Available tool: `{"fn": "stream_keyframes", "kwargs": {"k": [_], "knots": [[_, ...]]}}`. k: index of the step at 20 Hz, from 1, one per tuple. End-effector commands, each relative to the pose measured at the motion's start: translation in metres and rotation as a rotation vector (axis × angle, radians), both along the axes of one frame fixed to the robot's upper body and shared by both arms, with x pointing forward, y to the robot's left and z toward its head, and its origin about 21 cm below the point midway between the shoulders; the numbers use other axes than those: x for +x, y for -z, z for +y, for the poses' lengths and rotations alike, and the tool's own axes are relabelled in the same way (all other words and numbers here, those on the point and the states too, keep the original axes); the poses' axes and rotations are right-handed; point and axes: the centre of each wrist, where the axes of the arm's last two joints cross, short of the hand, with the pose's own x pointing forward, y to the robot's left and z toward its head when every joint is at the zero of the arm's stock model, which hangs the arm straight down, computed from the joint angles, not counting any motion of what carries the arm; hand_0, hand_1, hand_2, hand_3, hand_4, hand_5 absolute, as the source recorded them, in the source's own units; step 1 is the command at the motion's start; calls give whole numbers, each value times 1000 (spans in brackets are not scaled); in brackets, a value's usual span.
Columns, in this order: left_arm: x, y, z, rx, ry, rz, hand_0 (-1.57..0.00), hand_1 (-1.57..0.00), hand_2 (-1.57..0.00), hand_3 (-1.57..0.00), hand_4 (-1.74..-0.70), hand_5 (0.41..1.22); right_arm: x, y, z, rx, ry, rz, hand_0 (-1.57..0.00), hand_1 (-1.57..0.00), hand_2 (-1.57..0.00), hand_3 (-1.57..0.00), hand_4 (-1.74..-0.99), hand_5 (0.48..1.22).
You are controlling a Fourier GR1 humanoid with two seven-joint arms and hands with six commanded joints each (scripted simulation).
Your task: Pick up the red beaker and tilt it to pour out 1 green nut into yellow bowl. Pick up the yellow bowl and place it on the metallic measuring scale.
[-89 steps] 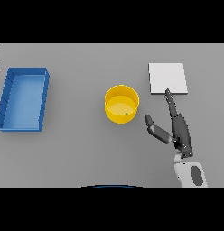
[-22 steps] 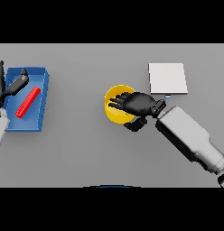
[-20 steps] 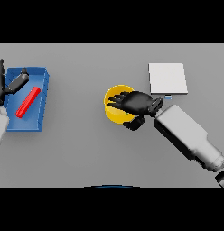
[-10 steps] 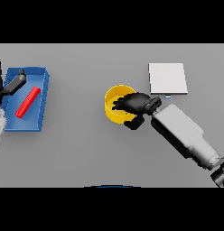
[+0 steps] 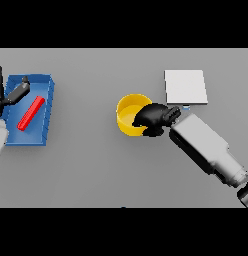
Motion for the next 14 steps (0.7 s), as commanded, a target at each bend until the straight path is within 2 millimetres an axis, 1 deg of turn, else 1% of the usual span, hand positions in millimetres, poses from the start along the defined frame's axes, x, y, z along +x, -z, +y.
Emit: {"fn": "stream_keyframes", "kwargs": {"k": [1,2,3,4,7,9,10,12,14], "knots": [[1,-2,3,6,-14,3,1,1,1,1,-742,690,0,0,1,-5,3,-1,-1420,-1417,-1253,-1269,-1681,1180],[1,-4,-1,4,-7,1,1,1,1,1,-739,690,-1,0,3,-7,4,-8,-1450,-1448,-1268,-1320,-1693,1188],[-3,-2,-1,10,3,1,1,1,1,1,-735,689,-4,0,2,2,17,-14,-1474,-1472,-1281,-1365,-1702,1195],[-2,-5,-2,7,1,-6,1,1,1,1,-736,688,-2,-1,1,10,19,-9,-1493,-1492,-1286,-1386,-1710,1200],[0,-7,-1,11,-11,-1,1,1,1,1,-731,685,-5,-4,-2,29,-8,-17,-1531,-1531,-1306,-1405,-1725,1210],[-1,-7,0,12,-11,2,1,1,1,1,-729,690,-1,-18,-2,41,-1,-33,-1546,-1545,-1356,-1336,-1731,1214],[0,-7,0,9,-8,-5,1,1,1,1,-732,691,0,-21,-4,43,13,-31,-1551,-1550,-1371,-1309,-1733,1215],[3,-5,-3,8,-12,-5,1,1,1,1,-735,690,1,-34,-7,35,24,-57,-1558,-1558,-1404,-1266,-1736,1217],[2,-8,0,8,-6,-3,1,1,1,1,-734,697,2,-49,-11,47,44,-82,-1563,-1563,-1419,-1242,-1738,1219]]}}
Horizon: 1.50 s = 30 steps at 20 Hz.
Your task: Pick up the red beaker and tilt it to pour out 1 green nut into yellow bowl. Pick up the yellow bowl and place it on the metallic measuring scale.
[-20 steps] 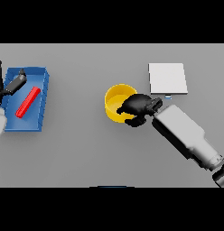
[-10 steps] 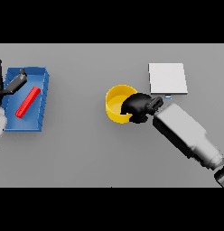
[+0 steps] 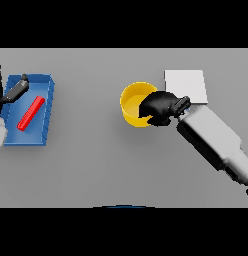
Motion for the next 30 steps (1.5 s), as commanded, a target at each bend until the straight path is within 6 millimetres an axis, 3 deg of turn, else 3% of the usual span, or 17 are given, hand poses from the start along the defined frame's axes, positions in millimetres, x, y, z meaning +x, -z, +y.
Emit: {"fn": "stream_keyframes", "kwargs": {"k": [1,4,6,8,14,20,23,27,30], "knots": [[0,0,-2,0,6,-2,1,1,1,1,-738,696,1,-5,-2,11,6,-18,-1564,-1564,-1414,-1257,-1738,1219],[-1,-1,-1,11,6,-8,1,1,1,1,-736,697,3,-21,-8,22,34,-56,-1568,-1568,-1436,-1266,-1740,1220],[0,-2,-1,1,6,-12,1,1,1,1,-746,697,8,-23,-11,37,54,-69,-1569,-1569,-1439,-1376,-1740,1220],[-2,-5,2,12,-1,-11,1,1,1,1,-741,702,12,-27,-16,39,96,-76,-1570,-1570,-1472,-1309,-1740,1220],[-3,-5,1,6,-4,0,1,1,1,1,-743,708,34,-42,-64,55,230,-169,-1571,-1571,-1536,-1209,-1741,1221],[-5,-5,3,3,-7,4,1,1,1,1,-728,691,54,-26,-100,61,357,-187,-1571,-1571,-1506,-1176,-1741,1221],[-5,-5,4,8,-9,6,1,1,1,1,-722,684,62,-11,-114,46,405,-194,-1571,-1571,-1459,-1259,-1741,1221],[-6,-7,4,14,-8,2,1,1,1,1,-722,681,66,2,-128,49,452,-171,-1571,-1571,-1396,-1362,-1741,1221],[-4,-7,2,5,-15,3,1,1,1,1,-725,676,66,12,-131,64,452,-151,-1571,-1571,-1379,-1331,-1741,1221]]}}
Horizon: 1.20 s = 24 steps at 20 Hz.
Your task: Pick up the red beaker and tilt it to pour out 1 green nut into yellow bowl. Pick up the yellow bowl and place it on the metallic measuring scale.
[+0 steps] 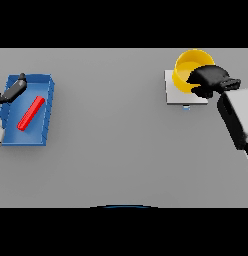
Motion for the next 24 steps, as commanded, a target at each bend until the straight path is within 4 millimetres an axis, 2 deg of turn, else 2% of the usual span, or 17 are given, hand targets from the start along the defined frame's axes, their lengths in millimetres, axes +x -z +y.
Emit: {"fn": "stream_keyframes", "kwargs": {"k": [1,4,6,7,9,10,12,13,15,17,19,22,24], "knots": [[0,0,0,-2,3,-2,1,1,1,1,-728,675,1,3,-1,6,1,-1,-1571,-1571,-1362,-1338,-1741,1221],[2,-2,4,15,-2,7,1,1,1,1,-723,671,0,10,-2,34,-13,8,-1556,-1571,-1338,-1436,-1741,1221],[1,1,0,14,17,3,1,1,1,1,-722,668,3,7,-1,33,0,12,-1464,-1571,-1335,-1451,-1741,1221],[2,3,-4,16,17,9,1,1,1,1,-724,667,3,10,3,31,2,14,-1448,-1501,-1382,-1390,-1734,1221],[4,0,0,19,8,0,1,1,1,1,-724,671,2,11,1,46,-1,17,-1492,-1484,-1450,-1097,-1737,1221],[4,2,1,18,7,13,1,1,1,1,-722,671,2,11,3,40,7,22,-1439,-1337,-1286,-990,-1688,1221],[6,3,-1,20,15,11,1,1,1,1,-719,668,2,10,2,37,0,35,-990,-882,-921,-796,-1629,1080],[6,2,-2,19,13,11,1,1,1,1,-719,667,1,13,3,14,5,42,-792,-705,-782,-723,-1609,1029],[6,3,0,11,5,10,1,1,1,1,-720,663,3,10,4,-16,-13,50,-507,-451,-553,-604,-1579,955],[4,4,-1,13,15,2,1,1,1,1,-724,662,4,9,5,-19,-36,52,-324,-288,-381,-506,-1560,909],[3,5,-2,13,14,6,1,1,1,1,-722,664,5,9,6,-19,-52,46,-207,-184,-244,-429,-1552,876],[9,2,-2,10,0,2,1,1,1,1,-725,664,4,10,7,6,-62,34,-105,-94,-124,-328,-1537,822],[6,4,-2,15,-4,7,1,1,1,1,-724,664,4,10,0,3,-50,45,-67,-60,-79,-268,-1523,798]]}}
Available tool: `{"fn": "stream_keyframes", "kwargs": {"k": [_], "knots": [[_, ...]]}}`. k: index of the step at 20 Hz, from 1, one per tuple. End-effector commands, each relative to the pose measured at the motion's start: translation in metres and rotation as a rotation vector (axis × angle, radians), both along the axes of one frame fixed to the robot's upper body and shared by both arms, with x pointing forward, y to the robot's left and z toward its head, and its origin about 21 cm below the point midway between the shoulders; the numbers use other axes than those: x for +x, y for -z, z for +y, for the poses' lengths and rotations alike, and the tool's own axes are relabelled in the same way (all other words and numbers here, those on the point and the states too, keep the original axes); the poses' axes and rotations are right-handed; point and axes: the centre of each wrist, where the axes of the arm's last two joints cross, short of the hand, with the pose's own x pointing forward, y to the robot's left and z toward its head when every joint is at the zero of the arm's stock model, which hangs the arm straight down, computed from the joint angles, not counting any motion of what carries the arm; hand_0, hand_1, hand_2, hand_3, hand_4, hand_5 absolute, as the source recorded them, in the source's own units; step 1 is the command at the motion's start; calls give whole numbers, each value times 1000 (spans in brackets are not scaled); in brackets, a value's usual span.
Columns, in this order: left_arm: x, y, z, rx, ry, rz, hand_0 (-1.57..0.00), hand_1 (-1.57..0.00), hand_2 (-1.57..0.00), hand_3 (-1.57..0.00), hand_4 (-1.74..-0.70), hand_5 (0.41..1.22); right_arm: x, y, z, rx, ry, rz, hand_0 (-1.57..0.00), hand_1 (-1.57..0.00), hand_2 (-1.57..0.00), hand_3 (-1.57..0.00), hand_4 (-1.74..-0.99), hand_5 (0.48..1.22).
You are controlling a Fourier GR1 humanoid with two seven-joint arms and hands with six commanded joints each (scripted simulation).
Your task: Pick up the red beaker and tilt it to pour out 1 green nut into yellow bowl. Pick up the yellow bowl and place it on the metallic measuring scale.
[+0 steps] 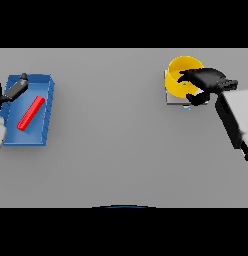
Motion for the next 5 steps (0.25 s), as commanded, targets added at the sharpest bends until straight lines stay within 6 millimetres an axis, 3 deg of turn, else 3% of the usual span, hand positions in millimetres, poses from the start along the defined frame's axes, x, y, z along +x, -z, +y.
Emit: {"fn": "stream_keyframes", "kwargs": {"k": [1,5], "knots": [[-1,0,1,2,2,-2,1,1,1,1,-723,664,0,0,1,-2,14,-1,-54,-48,-63,-244,-1518,786],[-1,-1,0,0,12,-2,1,1,1,1,-726,665,2,0,2,-9,44,18,-21,-19,-25,-146,-1478,738]]}}
